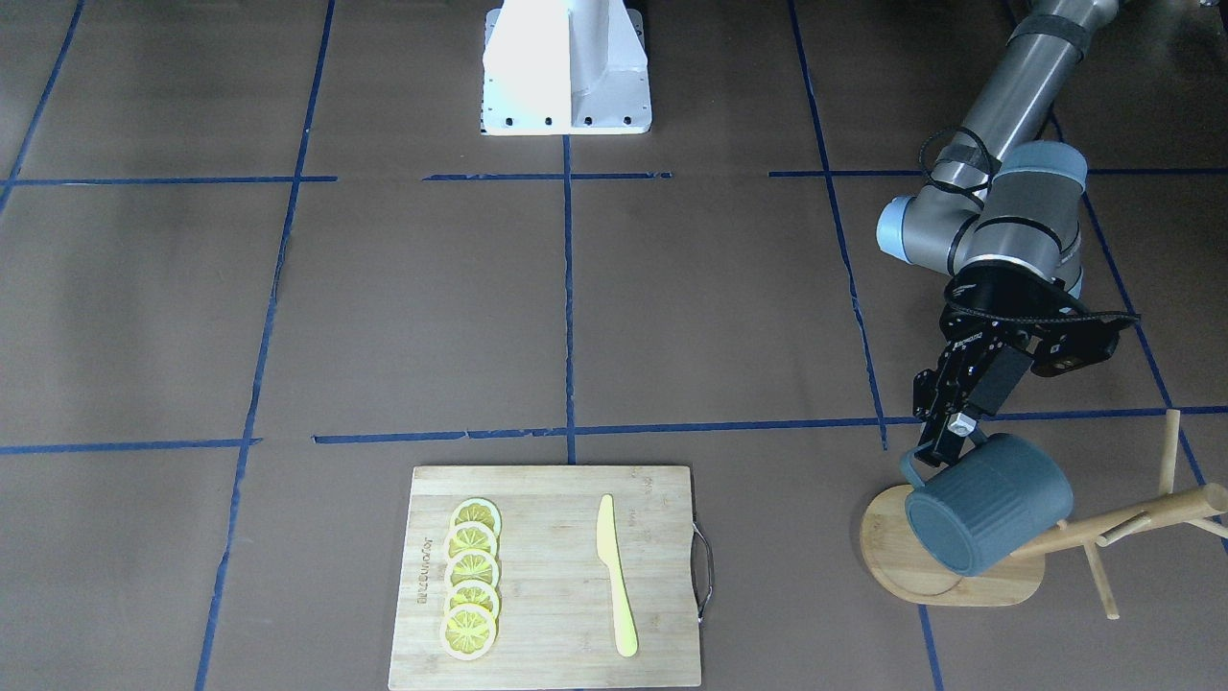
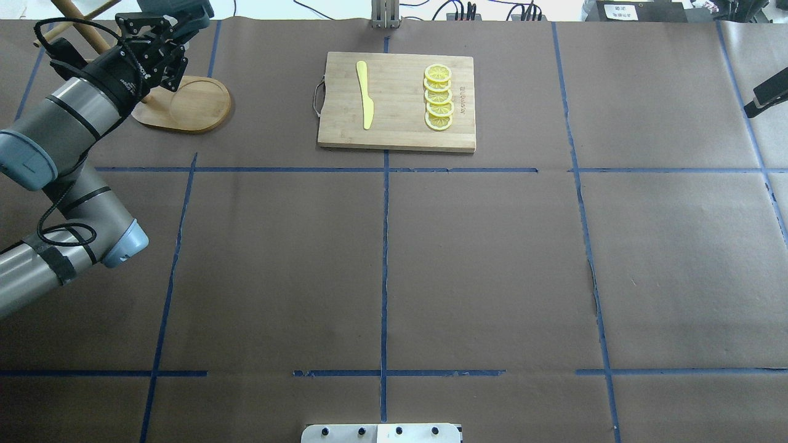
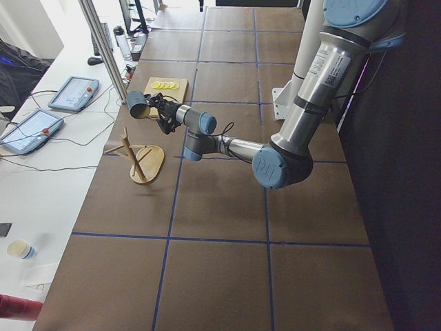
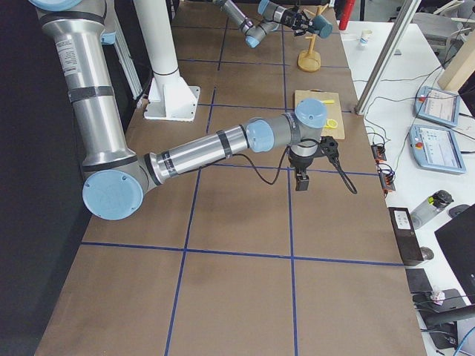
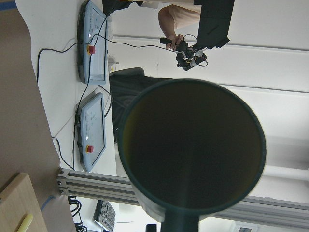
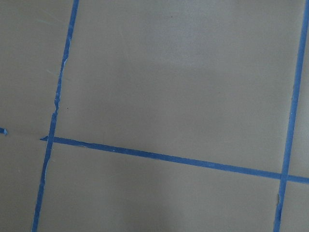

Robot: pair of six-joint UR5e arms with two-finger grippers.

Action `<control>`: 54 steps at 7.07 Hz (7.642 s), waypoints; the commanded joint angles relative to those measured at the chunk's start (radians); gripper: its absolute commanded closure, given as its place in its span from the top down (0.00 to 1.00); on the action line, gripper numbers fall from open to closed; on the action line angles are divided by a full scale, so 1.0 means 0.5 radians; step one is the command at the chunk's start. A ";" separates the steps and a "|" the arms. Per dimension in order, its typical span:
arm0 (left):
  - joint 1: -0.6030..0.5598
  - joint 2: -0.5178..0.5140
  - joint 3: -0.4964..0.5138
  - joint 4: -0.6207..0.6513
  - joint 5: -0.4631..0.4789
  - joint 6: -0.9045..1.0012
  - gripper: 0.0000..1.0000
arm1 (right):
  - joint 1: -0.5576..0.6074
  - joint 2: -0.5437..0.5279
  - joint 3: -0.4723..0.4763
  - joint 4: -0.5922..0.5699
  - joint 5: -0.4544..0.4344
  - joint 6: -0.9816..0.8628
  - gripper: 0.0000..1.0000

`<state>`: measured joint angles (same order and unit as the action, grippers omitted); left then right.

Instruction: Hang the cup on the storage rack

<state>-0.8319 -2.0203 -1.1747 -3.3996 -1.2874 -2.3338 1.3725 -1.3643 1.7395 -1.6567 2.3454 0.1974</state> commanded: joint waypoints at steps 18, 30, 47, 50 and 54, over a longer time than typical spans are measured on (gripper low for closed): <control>-0.168 -0.006 0.214 -0.168 0.007 -0.893 0.00 | 0.001 -0.005 -0.018 0.000 -0.003 -0.005 1.00; -0.171 0.111 0.226 -0.220 0.010 -1.140 0.40 | 0.001 -0.002 -0.012 0.000 -0.003 -0.002 1.00; -0.860 0.951 -0.731 0.585 -1.167 -0.042 1.00 | 0.001 -0.005 -0.012 0.000 -0.003 -0.005 1.00; -0.898 1.224 -1.067 1.232 -1.257 1.188 1.00 | 0.001 -0.008 -0.018 0.000 -0.003 -0.002 1.00; -0.956 1.399 -1.179 1.677 -1.525 2.422 1.00 | 0.001 -0.014 -0.018 0.000 -0.003 -0.008 1.00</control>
<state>-1.2913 -1.3378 -1.7574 -2.6349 -1.9636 -1.3023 1.3729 -1.3694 1.7291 -1.6567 2.3439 0.1944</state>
